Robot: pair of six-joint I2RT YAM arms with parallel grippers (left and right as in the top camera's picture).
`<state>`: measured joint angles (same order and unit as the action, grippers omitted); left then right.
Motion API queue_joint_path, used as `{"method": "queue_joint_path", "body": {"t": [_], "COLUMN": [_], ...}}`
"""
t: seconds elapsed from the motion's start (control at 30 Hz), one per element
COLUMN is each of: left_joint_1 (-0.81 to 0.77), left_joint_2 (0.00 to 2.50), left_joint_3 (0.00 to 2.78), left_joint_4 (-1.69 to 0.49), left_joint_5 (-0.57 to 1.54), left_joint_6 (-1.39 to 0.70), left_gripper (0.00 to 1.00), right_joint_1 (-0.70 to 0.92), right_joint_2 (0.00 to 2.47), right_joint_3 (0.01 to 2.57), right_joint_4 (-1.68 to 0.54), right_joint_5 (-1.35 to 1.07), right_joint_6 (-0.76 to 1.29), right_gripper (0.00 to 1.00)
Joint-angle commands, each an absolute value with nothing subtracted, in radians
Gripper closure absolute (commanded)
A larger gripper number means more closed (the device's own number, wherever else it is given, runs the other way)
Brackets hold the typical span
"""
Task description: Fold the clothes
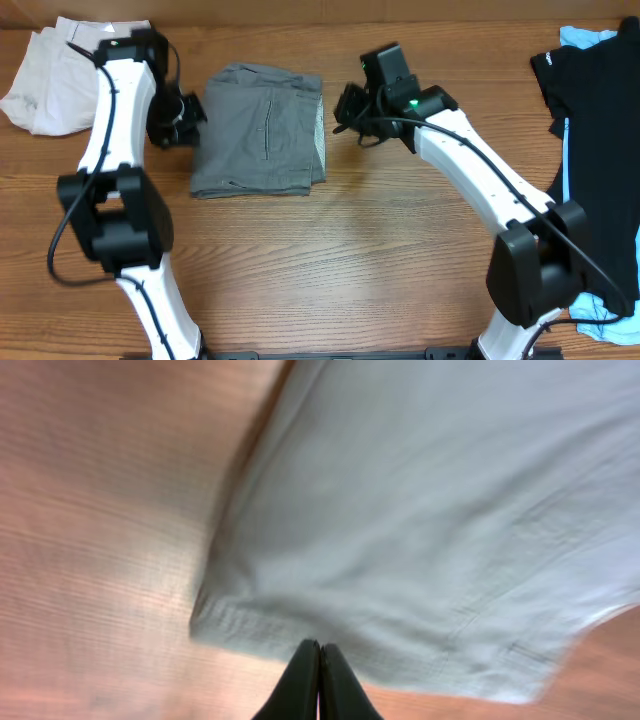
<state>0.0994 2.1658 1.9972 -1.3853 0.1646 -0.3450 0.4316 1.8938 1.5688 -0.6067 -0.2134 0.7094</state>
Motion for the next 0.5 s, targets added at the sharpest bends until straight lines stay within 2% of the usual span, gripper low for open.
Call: {"method": "queue_joint_path", "body": {"t": [0.0, 0.23, 0.47], "left_joint_1": [0.078, 0.033, 0.012], "left_joint_2": [2.079, 2.146, 2.247], "left_joint_3": [2.0, 2.0, 2.0], "left_joint_4": [-1.288, -1.056, -0.959], "left_joint_5": [0.198, 0.284, 0.287], "left_joint_6": [-0.366, -0.31, -0.311], "left_gripper": [0.96, 0.96, 0.96], "right_joint_1": [0.428, 0.428, 0.428], "right_joint_2": [1.909, 2.006, 2.11], "right_joint_3": [1.573, 1.573, 1.573], "right_joint_4": [-0.528, -0.267, -0.156], "right_joint_5": [-0.278, -0.446, -0.471], "right_joint_6": [0.699, 0.673, 0.685], "right_gripper": [0.74, 0.78, 0.78]}}
